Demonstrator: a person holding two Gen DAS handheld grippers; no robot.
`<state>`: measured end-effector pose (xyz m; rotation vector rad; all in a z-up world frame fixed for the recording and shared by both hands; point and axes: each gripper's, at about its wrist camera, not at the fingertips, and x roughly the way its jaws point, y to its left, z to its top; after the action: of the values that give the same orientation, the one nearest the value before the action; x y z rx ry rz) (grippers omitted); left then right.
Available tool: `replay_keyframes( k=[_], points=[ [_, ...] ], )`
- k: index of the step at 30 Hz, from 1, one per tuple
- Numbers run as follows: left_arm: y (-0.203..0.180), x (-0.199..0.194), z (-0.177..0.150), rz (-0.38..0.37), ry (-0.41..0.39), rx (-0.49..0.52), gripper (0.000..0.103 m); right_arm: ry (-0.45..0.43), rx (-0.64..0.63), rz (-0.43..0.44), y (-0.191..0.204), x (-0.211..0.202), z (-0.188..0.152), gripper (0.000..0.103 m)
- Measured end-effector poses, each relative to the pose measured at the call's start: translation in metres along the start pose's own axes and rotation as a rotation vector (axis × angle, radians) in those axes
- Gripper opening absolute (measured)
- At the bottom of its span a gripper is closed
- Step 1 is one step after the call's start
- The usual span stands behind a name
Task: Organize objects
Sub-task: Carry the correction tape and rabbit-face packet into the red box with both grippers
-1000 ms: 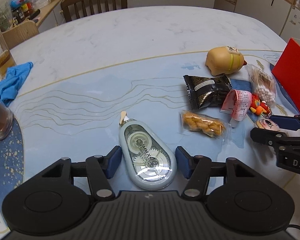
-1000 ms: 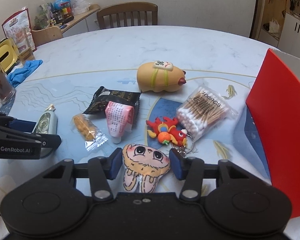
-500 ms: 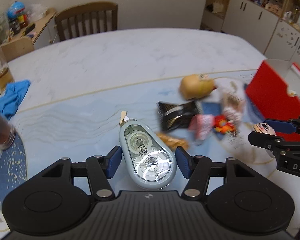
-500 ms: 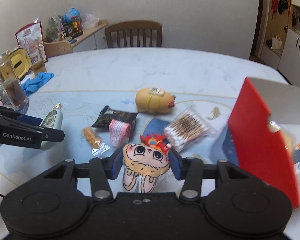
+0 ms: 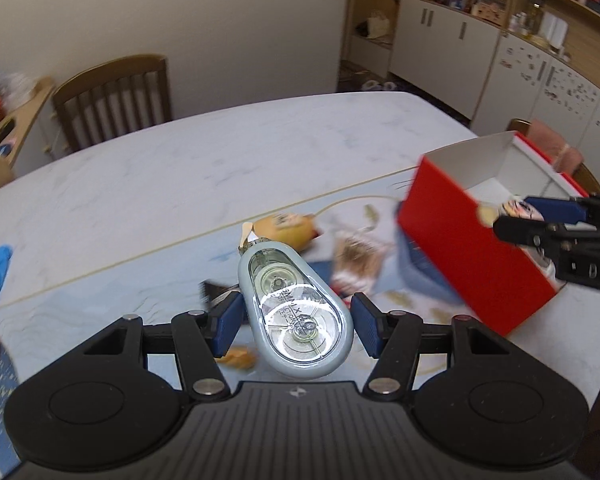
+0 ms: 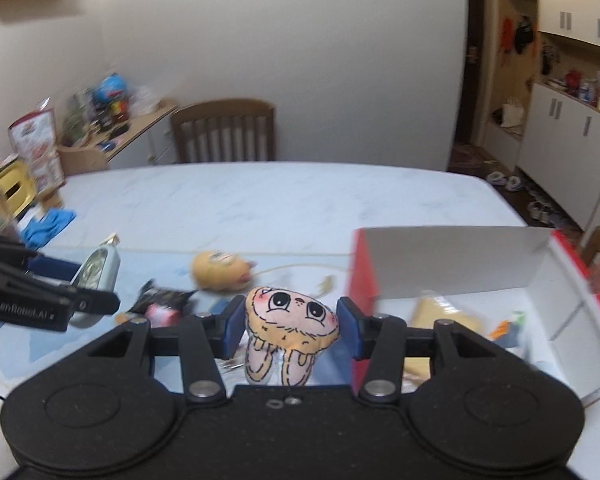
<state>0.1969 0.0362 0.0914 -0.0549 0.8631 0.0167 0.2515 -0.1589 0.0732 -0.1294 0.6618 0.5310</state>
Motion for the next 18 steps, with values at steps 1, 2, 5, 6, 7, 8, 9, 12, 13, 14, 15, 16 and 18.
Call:
replay_keyframes(
  k=[1,2,5,6,7,8,9,12,13,14,15,16,18],
  points=[
    [-0.008,0.002,0.003,-0.005,0.0,0.008,0.059,-0.005,0.011,-0.011,-0.008,-0.002,0.001,0.048],
    [-0.015,0.004,0.007,-0.013,0.0,0.016,0.059,-0.008,0.021,-0.021,-0.017,-0.003,0.002,0.048],
    [-0.039,0.013,0.017,-0.032,0.004,0.042,0.059,-0.012,0.047,-0.056,-0.043,-0.004,0.002,0.048],
    [-0.047,0.016,0.021,-0.036,0.005,0.052,0.059,-0.012,0.057,-0.068,-0.051,-0.004,0.001,0.048],
    [-0.056,0.018,0.025,-0.041,0.005,0.061,0.059,-0.012,0.06,-0.083,-0.059,-0.004,0.0,0.048],
    [-0.064,0.021,0.03,-0.048,0.003,0.069,0.059,-0.013,0.061,-0.103,-0.067,-0.003,-0.001,0.048],
    [-0.073,0.023,0.035,-0.056,-0.001,0.077,0.059,-0.013,0.068,-0.121,-0.075,-0.002,-0.002,0.048],
    [-0.098,0.029,0.048,-0.077,-0.011,0.099,0.059,-0.006,0.098,-0.15,-0.102,-0.001,-0.006,0.048],
    [-0.106,0.031,0.052,-0.086,-0.014,0.106,0.059,-0.005,0.103,-0.163,-0.11,0.0,-0.006,0.048],
    [-0.114,0.034,0.057,-0.094,-0.018,0.114,0.059,-0.003,0.11,-0.174,-0.117,0.001,-0.007,0.048],
    [-0.123,0.037,0.06,-0.1,-0.02,0.124,0.059,-0.001,0.118,-0.183,-0.124,0.001,-0.009,0.048],
    [-0.131,0.04,0.064,-0.106,-0.022,0.134,0.059,0.0,0.125,-0.192,-0.131,0.002,-0.01,0.048],
    [-0.148,0.046,0.07,-0.117,-0.023,0.153,0.059,0.006,0.133,-0.222,-0.144,0.005,-0.012,0.048]
  ],
)
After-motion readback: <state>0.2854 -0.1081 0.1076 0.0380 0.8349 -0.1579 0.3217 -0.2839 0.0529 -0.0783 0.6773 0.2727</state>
